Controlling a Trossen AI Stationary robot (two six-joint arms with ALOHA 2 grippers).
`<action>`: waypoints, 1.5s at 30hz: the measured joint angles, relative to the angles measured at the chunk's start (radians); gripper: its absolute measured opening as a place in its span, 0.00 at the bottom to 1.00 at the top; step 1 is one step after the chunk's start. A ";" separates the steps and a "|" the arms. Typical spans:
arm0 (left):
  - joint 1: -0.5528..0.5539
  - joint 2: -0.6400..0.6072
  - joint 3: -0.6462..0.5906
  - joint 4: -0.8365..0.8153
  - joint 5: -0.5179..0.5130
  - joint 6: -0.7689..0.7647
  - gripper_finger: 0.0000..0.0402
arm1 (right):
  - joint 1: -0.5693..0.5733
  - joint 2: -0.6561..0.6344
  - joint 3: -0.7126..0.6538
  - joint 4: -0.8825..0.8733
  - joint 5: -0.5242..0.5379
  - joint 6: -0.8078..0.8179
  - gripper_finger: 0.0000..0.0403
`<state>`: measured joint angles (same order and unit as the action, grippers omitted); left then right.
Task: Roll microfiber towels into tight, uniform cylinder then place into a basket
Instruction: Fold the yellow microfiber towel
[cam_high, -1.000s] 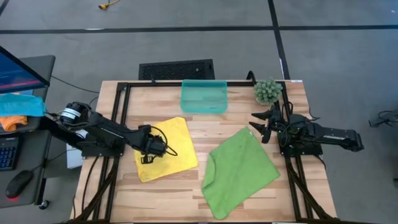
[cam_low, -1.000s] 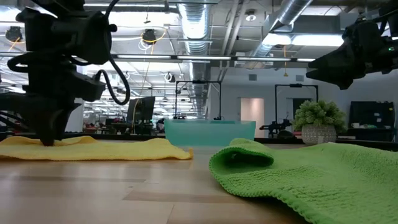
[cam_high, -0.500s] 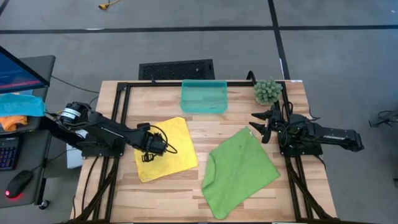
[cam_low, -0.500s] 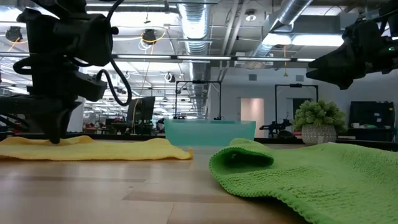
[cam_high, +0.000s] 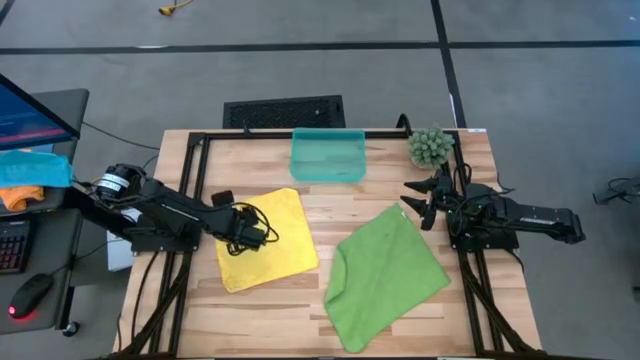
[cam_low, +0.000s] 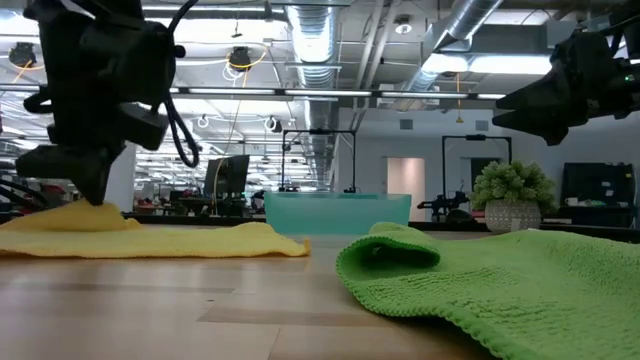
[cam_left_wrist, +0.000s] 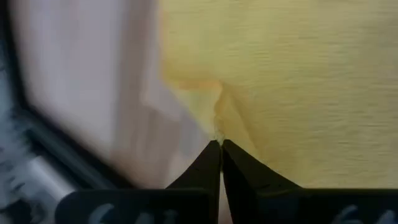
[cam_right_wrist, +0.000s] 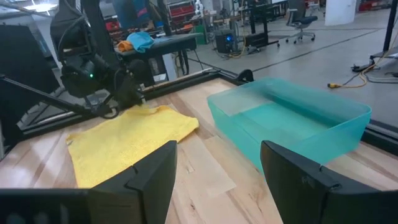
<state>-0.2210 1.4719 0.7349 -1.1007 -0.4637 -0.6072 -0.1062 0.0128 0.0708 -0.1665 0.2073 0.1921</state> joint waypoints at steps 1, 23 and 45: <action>-0.002 0.000 0.008 -0.031 -0.012 -0.028 0.00 | 0.000 0.000 0.000 0.000 0.000 0.000 0.63; 0.029 -0.001 -0.083 -0.050 0.041 -0.204 0.03 | 0.050 0.000 0.000 0.004 -0.002 0.227 0.63; 0.029 0.000 0.111 -0.285 -0.005 -0.107 0.37 | 0.345 0.107 -0.002 0.473 0.037 0.114 0.63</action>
<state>-0.1925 1.4722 0.8464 -1.3857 -0.4686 -0.7141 0.2392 0.1193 0.0692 0.3065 0.2443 0.3061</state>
